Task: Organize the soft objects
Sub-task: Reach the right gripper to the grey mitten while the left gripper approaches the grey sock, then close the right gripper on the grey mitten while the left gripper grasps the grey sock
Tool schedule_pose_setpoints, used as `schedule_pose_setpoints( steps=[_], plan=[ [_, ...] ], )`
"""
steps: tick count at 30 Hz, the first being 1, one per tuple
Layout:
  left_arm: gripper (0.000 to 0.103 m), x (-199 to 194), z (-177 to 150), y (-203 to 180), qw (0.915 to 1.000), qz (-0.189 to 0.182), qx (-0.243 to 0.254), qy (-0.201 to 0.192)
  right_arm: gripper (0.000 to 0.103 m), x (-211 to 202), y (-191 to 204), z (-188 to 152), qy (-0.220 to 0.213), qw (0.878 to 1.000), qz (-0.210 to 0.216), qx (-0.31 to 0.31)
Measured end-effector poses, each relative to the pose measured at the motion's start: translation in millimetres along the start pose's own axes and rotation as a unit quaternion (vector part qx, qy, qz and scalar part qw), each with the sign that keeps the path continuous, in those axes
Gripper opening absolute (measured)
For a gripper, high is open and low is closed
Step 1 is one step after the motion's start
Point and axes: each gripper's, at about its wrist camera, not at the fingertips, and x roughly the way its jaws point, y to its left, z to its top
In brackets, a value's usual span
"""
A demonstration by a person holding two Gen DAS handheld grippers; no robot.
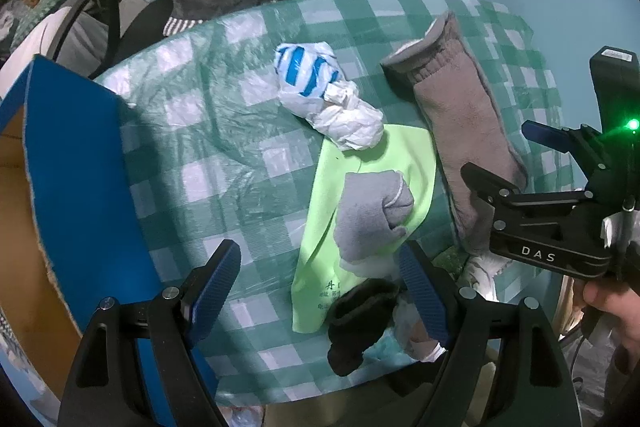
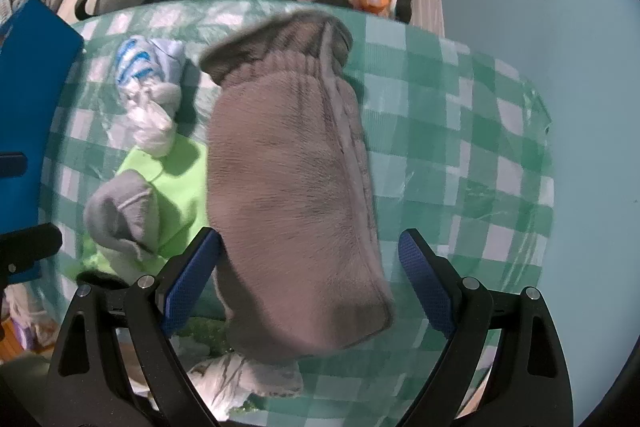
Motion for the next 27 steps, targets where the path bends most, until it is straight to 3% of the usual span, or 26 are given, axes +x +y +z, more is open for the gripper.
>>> schedule_pose_setpoints(
  steps=[13, 20, 27],
  plan=[
    [0.083, 20.2, 13.3, -17.1, 0.9997, -0.012, 0.012, 0.019, 0.088, 15.1, 0.1, 0.6, 0.002, 1.0, 0.021, -0.018],
    [0.083, 30.8, 20.4, -25.2, 0.9994, -0.014, 0.012, 0.028, 0.068, 24.6, -3.5, 0.5, 0.007, 0.999, 0.041, -0.025],
    [0.083, 42.6, 23.1, -31.0, 0.9992, -0.012, 0.012, 0.037, 0.035, 18.2, -14.4, -2.6, -0.008, 0.998, 0.056, -0.025]
  ],
)
